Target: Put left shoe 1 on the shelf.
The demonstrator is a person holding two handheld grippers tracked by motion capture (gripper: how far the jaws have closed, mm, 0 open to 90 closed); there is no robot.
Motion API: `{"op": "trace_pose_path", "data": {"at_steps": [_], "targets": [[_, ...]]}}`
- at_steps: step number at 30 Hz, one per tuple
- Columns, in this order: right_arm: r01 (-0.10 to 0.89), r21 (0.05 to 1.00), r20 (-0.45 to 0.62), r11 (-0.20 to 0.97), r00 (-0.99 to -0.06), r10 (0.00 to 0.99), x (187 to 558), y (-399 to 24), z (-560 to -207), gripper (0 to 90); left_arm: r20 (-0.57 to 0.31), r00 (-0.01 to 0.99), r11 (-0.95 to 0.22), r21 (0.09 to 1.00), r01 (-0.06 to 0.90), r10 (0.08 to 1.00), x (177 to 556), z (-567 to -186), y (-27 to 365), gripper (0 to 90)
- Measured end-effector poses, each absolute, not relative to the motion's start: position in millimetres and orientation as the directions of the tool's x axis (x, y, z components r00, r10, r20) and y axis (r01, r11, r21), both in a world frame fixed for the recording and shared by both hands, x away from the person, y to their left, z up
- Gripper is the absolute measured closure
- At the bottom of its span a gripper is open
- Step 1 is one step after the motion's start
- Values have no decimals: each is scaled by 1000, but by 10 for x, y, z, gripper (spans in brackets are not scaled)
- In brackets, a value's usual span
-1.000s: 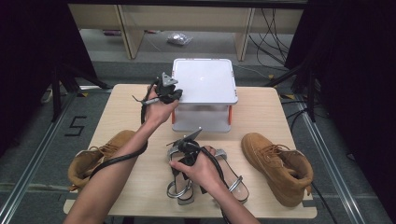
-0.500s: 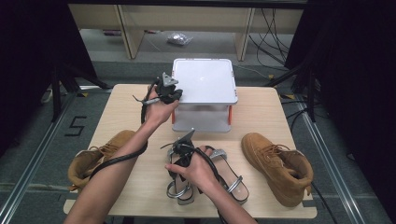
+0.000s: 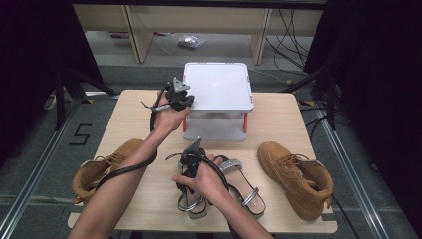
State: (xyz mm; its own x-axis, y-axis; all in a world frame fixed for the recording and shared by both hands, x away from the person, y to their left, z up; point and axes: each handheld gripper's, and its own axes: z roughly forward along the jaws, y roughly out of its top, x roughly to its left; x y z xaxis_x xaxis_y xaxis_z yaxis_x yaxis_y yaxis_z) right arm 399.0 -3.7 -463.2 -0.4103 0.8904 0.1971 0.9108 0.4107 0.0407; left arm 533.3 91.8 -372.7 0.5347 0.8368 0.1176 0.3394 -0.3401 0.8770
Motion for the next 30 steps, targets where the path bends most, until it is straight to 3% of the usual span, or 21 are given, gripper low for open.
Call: {"op": "trace_pose_path", "data": {"at_steps": [1, 9, 13, 30], "targets": [[899, 56, 166, 434, -437, 884, 4002, -47, -4656, 266, 117, 535, -339, 877, 339, 837, 5333, -3728, 918, 895], [919, 6, 197, 395, -388, 900, 3984, 28, -4694, 278, 115, 536, -340, 875, 343, 836, 5336, -3722, 914, 895], [907, 23, 169, 421, -418, 892, 4000, 19, -4716, 332, 114, 538, -340, 876, 342, 835, 5339, -3722, 914, 894], [886, 11, 129, 464, -461, 878, 4044, -98, -4691, 418, 116, 541, -343, 875, 342, 833, 5341, -3721, 919, 895]]}}
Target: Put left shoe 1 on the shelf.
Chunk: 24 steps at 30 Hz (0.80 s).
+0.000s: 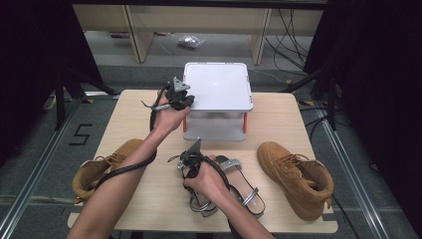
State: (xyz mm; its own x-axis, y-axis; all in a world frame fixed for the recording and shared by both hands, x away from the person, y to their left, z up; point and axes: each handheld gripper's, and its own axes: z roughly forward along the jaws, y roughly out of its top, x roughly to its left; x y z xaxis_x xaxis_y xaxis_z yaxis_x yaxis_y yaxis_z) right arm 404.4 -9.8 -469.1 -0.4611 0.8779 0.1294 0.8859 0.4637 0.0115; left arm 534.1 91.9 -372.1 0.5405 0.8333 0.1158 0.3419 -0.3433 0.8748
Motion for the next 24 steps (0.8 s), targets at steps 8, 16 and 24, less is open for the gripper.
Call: {"op": "trace_pose_path", "data": {"at_steps": [8, 16, 24], "targets": [[871, 34, 131, 489, -489, 862, 4066, -167, -4693, 426, 120, 544, -350, 872, 341, 830, 5343, -3718, 921, 895], [884, 72, 150, 462, -468, 871, 4110, -256, -4690, 431, 123, 543, -352, 872, 340, 831, 5339, -3719, 918, 895], [902, 87, 177, 423, -432, 884, 4146, -259, -4628, 433, 122, 543, -351, 872, 341, 831, 5342, -3718, 921, 895]]}}
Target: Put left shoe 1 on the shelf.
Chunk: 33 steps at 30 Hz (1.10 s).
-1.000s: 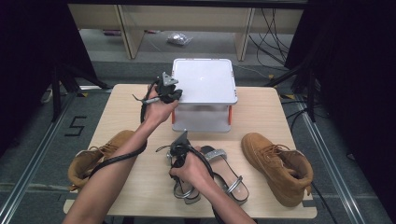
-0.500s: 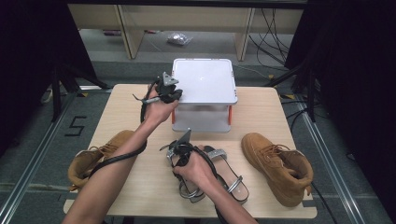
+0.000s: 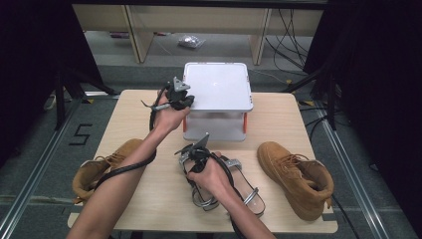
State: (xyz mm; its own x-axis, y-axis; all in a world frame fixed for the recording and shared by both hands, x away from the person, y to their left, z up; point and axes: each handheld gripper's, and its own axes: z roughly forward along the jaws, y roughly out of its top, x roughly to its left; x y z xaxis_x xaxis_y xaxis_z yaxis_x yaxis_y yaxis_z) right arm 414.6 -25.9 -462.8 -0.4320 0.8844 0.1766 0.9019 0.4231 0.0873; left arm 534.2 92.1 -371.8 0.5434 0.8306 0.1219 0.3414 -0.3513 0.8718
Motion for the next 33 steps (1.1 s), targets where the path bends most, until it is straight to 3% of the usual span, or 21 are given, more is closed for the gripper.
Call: {"op": "trace_pose_path", "data": {"at_steps": [13, 14, 15, 19, 20, 27, 33], "targets": [[921, 173, 193, 348, -379, 905, 4324, -307, -4487, 433, 120, 543, -351, 870, 346, 831, 5344, -3714, 913, 896], [937, 141, 211, 319, -343, 915, 4335, -290, -4453, 433, 120, 543, -352, 870, 346, 831, 5344, -3713, 912, 896], [919, 184, 195, 349, -383, 903, 4370, -313, -4473, 433, 120, 543, -353, 869, 347, 831, 5344, -3712, 911, 896], [913, 210, 184, 350, -388, 903, 4454, -311, -4451, 433, 120, 543, -354, 868, 349, 831, 5346, -3709, 913, 896], [928, 199, 197, 315, -353, 915, 4456, -293, -4441, 433, 119, 544, -353, 868, 349, 831, 5346, -3710, 914, 896], [924, 210, 169, 320, -357, 919, 4622, -290, -4410, 433, 132, 552, -370, 861, 348, 824, 5351, -3701, 928, 896], [944, 204, 190, 261, -299, 935, 4718, -236, -4405, 433, 131, 553, -373, 859, 352, 823, 5347, -3697, 934, 896]]}}
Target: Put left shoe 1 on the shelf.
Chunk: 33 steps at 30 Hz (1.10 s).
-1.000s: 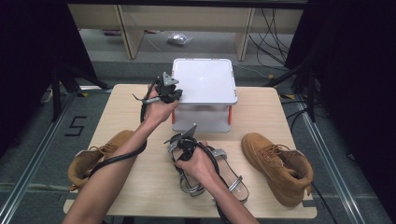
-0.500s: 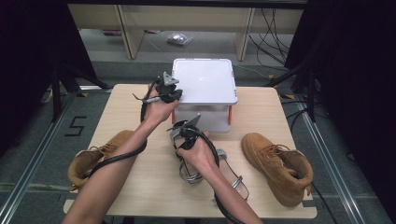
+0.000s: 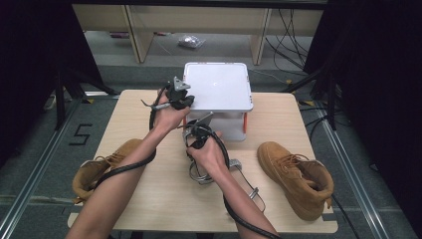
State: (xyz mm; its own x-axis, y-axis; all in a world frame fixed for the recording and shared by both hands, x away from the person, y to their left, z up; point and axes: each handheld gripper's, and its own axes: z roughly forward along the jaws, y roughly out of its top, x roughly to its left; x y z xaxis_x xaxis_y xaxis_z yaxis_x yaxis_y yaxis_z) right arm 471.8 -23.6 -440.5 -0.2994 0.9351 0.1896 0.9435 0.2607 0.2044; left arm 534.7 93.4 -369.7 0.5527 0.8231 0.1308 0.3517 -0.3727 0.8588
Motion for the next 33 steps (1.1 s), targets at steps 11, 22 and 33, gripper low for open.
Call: {"op": "trace_pose_path", "data": {"at_steps": [11, 22, 33], "targets": [[912, 258, 122, 320, -360, 925, 4882, -234, -4470, 433, 124, 553, -368, 859, 355, 824, 5339, -3696, 935, 896], [937, 252, 144, 243, -284, 948, 4991, -165, -4486, 433, 128, 559, -374, 857, 354, 819, 5339, -3693, 939, 896], [924, 257, 103, 281, -316, 943, 5070, -159, -4558, 431, 115, 554, -358, 864, 354, 825, 5334, -3698, 929, 896]]}}
